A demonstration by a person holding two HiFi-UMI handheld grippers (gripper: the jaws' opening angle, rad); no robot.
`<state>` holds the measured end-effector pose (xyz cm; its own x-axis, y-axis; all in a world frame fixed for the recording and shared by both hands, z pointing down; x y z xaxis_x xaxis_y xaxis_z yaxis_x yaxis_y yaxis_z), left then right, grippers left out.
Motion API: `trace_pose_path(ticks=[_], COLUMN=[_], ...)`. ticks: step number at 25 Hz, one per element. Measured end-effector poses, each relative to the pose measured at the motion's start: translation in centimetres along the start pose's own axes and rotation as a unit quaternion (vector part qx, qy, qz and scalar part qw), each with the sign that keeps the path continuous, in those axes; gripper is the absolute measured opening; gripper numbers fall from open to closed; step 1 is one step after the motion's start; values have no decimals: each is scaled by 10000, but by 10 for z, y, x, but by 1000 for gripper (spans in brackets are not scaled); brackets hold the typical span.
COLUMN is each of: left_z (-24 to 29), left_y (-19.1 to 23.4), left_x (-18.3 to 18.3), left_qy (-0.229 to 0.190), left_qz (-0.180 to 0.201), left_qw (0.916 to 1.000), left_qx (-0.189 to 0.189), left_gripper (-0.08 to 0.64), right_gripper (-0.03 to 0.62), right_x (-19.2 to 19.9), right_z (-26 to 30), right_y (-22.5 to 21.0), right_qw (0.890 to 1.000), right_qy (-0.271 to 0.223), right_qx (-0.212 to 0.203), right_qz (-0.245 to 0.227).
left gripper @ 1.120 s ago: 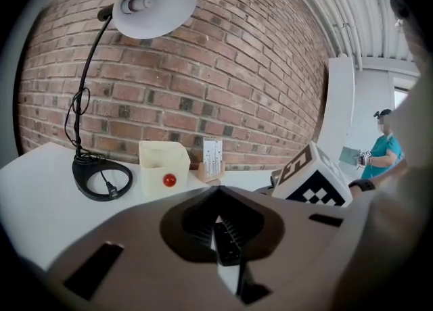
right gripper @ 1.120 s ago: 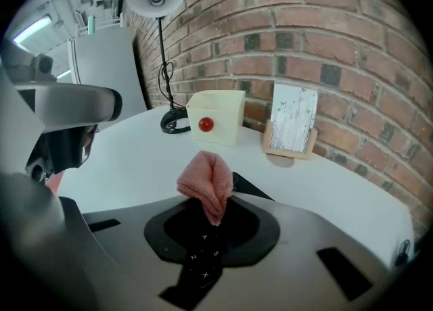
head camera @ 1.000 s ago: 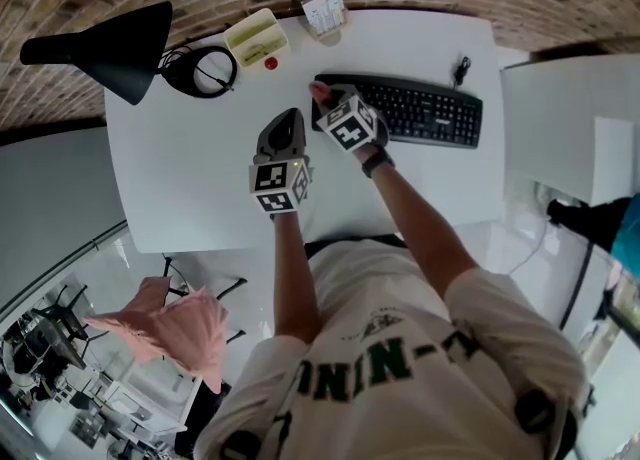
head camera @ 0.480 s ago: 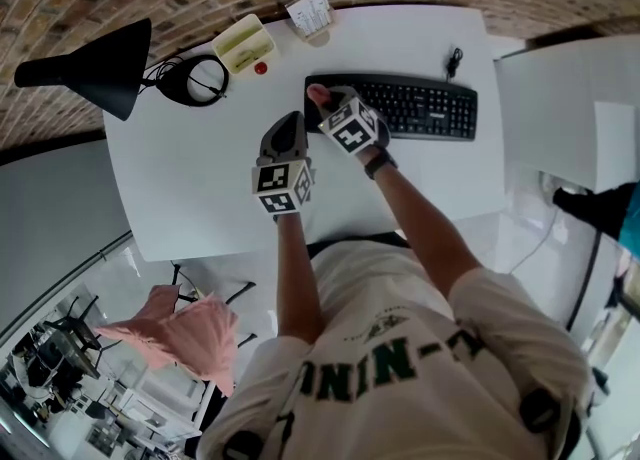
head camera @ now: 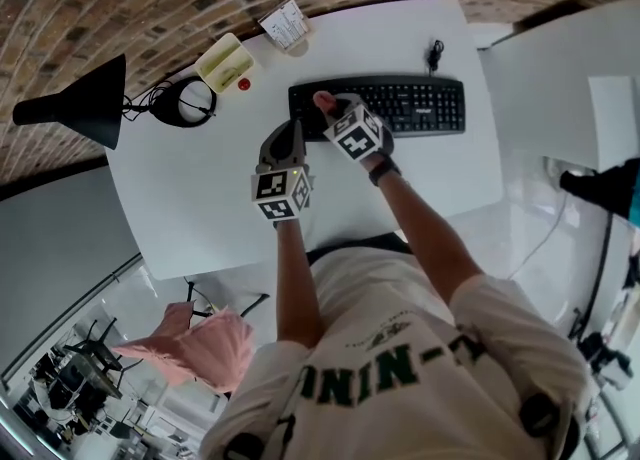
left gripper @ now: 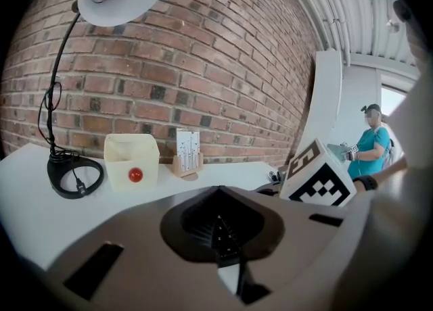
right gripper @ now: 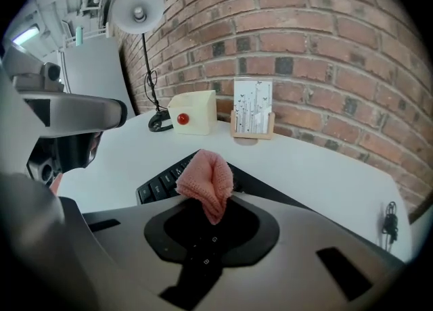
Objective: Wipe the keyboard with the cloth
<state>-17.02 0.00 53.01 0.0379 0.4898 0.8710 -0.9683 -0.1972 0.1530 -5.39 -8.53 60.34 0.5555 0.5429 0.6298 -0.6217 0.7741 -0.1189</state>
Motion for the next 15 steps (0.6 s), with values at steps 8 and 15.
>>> trace_pose_path(ticks=[8,15], left_z=[10,26], left_y=[-25,-54], left_x=[2,-2], left_qy=[226,227], left_qz=[244,369], left_qw=[9989,9972], left_qx=[322,617], left_gripper=[2,2], right_gripper=[32,32], right_x=[26,49], right_z=[-28,-52], right_y=[-25,-59], right_qw=[9985,9940], right_qy=[-73,-150], right_qx=[278,659], right_qz=[466,859])
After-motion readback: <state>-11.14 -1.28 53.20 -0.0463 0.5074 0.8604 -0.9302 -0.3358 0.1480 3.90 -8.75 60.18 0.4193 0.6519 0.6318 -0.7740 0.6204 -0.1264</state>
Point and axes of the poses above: the fingertips, and each gripper's own axes: z forward along the fingers, y to its left, x out of its underside, the point moved 8 cm from there along -z, backward along the fingers, and after that the axes turned 5 degrees about z, right-handed, at the moved point
